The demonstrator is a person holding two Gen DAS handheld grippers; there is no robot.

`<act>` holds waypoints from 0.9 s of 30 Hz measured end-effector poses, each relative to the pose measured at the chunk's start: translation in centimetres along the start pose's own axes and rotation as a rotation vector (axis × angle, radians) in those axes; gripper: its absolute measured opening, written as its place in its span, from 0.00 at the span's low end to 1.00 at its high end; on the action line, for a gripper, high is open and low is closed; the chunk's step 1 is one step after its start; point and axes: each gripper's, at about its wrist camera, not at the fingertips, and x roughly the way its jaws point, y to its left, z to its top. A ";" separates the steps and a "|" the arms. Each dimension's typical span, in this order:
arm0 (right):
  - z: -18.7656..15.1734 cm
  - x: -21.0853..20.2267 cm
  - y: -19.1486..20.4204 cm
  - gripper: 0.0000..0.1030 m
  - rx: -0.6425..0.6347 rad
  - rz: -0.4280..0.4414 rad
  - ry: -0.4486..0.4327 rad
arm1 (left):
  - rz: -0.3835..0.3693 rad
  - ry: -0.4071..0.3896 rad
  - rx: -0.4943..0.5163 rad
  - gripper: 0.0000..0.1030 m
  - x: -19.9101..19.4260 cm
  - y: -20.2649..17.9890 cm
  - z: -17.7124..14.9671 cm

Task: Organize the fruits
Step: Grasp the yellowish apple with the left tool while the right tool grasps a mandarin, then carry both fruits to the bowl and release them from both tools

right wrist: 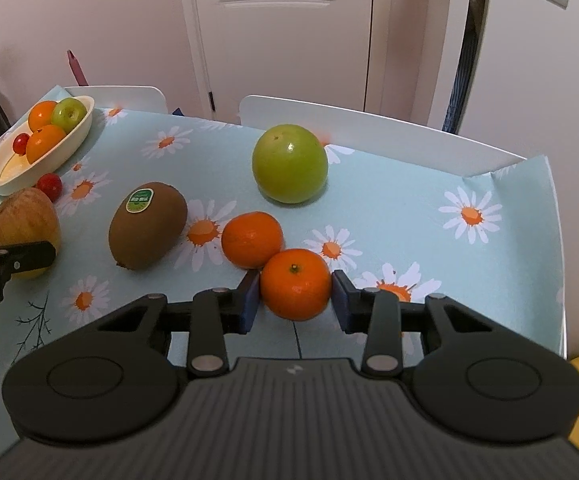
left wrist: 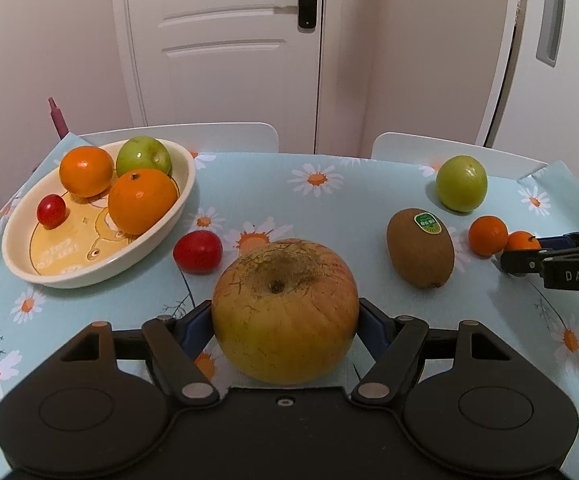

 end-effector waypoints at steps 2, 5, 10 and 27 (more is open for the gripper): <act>0.1 -0.4 0.2 0.51 -0.001 -0.002 -0.003 | -0.004 0.002 0.001 0.75 -0.3 0.0 -0.1; 0.3 -1.2 0.5 0.51 0.005 0.000 -0.010 | -0.013 -0.001 0.004 0.75 -1.0 0.1 -0.3; 0.8 -2.9 1.4 0.51 0.016 0.007 -0.033 | -0.026 -0.022 0.007 0.75 -2.6 0.2 -0.1; 4.4 -8.0 10.1 0.51 0.000 0.064 -0.105 | -0.028 -0.127 0.020 0.75 -9.0 6.0 2.5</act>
